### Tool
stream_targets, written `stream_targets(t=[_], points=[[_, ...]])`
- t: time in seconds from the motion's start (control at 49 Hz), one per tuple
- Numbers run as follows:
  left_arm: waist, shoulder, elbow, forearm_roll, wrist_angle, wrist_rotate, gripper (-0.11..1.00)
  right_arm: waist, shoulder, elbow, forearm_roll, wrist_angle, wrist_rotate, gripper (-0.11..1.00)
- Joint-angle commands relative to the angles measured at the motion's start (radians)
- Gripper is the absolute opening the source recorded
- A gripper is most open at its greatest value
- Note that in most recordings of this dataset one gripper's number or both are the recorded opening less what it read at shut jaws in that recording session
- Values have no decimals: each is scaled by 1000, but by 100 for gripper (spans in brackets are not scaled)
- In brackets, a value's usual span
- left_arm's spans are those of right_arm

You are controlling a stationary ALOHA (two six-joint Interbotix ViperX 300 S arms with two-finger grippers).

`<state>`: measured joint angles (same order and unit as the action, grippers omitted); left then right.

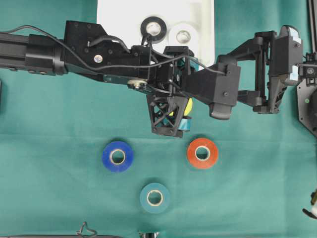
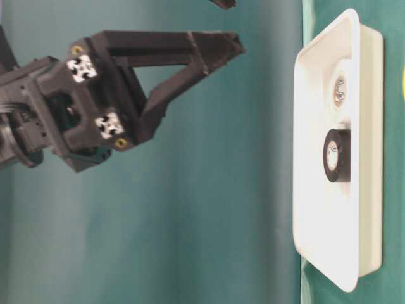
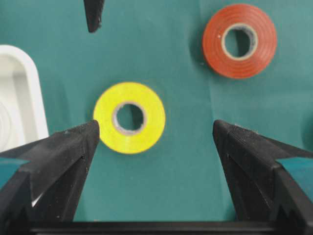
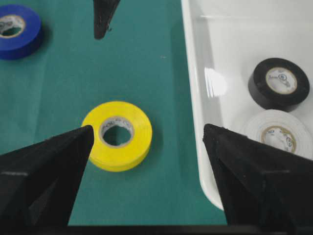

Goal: Pick up the tape from a random location and place it into the white case.
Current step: 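Move the left gripper over the yellow tape roll and lower it, then close the left gripper on the yellow tape roll's rim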

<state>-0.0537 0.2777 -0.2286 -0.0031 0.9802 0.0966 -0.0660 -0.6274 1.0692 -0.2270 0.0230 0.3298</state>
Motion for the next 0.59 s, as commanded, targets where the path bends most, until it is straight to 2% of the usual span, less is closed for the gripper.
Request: stream_targets(t=[0.0, 0.571], points=[[-2, -41, 2, 2, -17, -2, 96, 0, 0, -20, -2, -8, -2, 89], [-2, -49, 18, 3, -26, -2, 96, 0, 0, -20, -2, -8, -2, 89]])
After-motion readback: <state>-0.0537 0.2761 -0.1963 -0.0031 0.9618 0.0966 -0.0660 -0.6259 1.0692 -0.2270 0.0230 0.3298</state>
